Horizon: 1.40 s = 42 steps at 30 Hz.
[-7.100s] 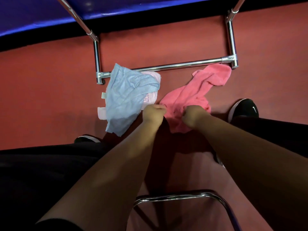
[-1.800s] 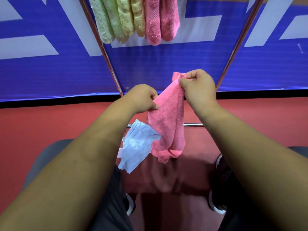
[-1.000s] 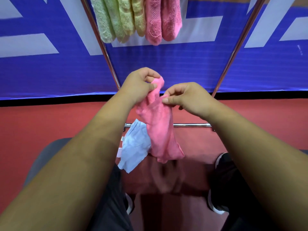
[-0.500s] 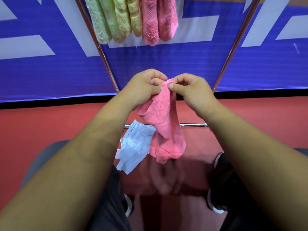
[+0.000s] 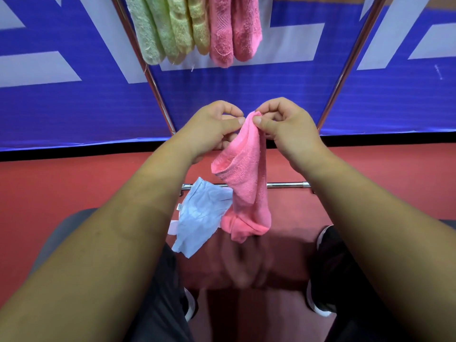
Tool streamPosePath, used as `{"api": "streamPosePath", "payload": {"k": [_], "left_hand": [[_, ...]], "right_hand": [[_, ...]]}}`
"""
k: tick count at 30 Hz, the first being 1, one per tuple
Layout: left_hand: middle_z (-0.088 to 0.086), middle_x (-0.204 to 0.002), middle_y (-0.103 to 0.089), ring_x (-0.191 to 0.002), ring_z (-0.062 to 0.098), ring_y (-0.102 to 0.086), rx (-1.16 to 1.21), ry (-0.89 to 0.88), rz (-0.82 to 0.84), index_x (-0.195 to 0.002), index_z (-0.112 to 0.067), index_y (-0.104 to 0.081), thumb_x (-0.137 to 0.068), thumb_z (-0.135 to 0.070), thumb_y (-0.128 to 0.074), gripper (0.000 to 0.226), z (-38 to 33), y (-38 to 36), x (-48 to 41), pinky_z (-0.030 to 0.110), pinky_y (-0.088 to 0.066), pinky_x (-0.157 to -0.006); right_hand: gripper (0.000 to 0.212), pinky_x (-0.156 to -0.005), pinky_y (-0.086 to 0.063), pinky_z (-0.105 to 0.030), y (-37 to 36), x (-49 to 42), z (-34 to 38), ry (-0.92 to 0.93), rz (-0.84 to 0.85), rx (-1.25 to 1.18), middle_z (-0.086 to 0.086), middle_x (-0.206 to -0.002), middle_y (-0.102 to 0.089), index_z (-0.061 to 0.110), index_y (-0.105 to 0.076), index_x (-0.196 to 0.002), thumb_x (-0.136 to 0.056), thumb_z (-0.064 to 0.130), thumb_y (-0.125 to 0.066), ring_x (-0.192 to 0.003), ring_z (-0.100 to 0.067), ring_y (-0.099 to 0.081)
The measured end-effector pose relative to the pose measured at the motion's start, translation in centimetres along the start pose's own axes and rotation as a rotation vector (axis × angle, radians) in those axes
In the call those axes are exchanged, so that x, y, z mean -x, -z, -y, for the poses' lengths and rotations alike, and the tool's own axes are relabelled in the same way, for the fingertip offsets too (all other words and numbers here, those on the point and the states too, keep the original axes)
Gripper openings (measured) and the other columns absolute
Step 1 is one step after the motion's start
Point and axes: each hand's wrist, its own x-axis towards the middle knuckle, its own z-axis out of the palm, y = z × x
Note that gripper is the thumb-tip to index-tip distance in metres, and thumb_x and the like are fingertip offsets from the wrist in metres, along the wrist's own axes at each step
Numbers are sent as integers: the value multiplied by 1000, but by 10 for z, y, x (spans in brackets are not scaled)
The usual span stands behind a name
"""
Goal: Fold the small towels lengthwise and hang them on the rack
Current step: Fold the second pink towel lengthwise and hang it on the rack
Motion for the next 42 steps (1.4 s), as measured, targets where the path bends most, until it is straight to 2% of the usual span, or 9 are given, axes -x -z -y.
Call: {"api": "streamPosePath", "payload": {"k": [7,12,18,22,26,30,35,39,42], "left_hand": [[11,-89,-71,-68,15,-66,99,5,80,-121,-9,-72,-100,-18,-77,24,-3,-4,4,26,-61,-62],[11,-86,-69,-68,15,-62,76,-33,129,-124,-10,-74,-99,-14,-76,25,-2,1,5,23,-56,-60],[2,-90,-71,-76,13,-63,-99,-147,131,-121,-19,-79,-96,-7,-77,28,-1,6,5,22,-55,-63],[-2,-96,-75,-85,10,-65,-160,-172,122,-110,-17,-80,-94,-8,-80,19,-3,7,6,25,-58,-68],[12,-94,-75,-86,19,-67,-157,-206,53,-98,-13,-76,-90,-6,-82,12,-4,8,3,41,-57,-77],[13,-84,-71,-75,17,-65,-133,-237,-67,-97,-10,-73,-90,-10,-84,13,-7,4,1,34,-54,-66],[17,-83,-75,-66,15,-69,-86,-242,-121,-98,-7,-71,-89,-7,-84,16,-10,0,1,28,-56,-58],[15,-84,-74,-66,15,-68,-70,-251,-126,-97,-8,-70,-90,-7,-83,15,-13,0,3,27,-55,-57],[15,-83,-68,-67,11,-67,-78,-259,-179,-98,-9,-69,-91,-8,-82,15,-16,4,4,26,-54,-57]], "right_hand": [[14,-94,-58,-61,2,0,1,-14,38,-33,-28,-95,-73,16,-68,-102,-97,9,-79,-87,-27,-69],[37,-104,-58,-57,7,-6,-3,-100,154,-133,-4,-89,-76,17,-61,-112,-86,20,-88,-93,-26,-73],[73,-96,-61,-48,13,-9,-14,-239,235,-70,-5,-97,-75,13,-62,-121,-70,51,-97,-84,-15,-74],[65,-92,-57,-39,17,-5,-13,-263,221,119,1,-111,-82,19,-69,-121,-78,63,-91,-95,-10,-76],[59,-90,-59,-37,15,0,-8,-250,179,156,2,-116,-81,23,-69,-111,-80,72,-84,-99,-13,-78],[38,-86,-56,-40,6,2,2,-206,116,45,3,-99,-79,18,-69,-108,-94,53,-73,-82,-16,-70],[20,-96,-62,-48,-6,4,7,-138,55,182,2,-98,-80,27,-73,-102,-83,32,-68,-96,-20,-77],[12,-70,-51,-28,-10,3,0,-117,10,386,8,-91,-73,24,-68,-104,-93,21,-63,-78,-7,-64],[16,-62,-43,-25,-10,0,-7,-193,-50,522,8,-88,-69,22,-69,-104,-94,16,-59,-78,-15,-62]]}}
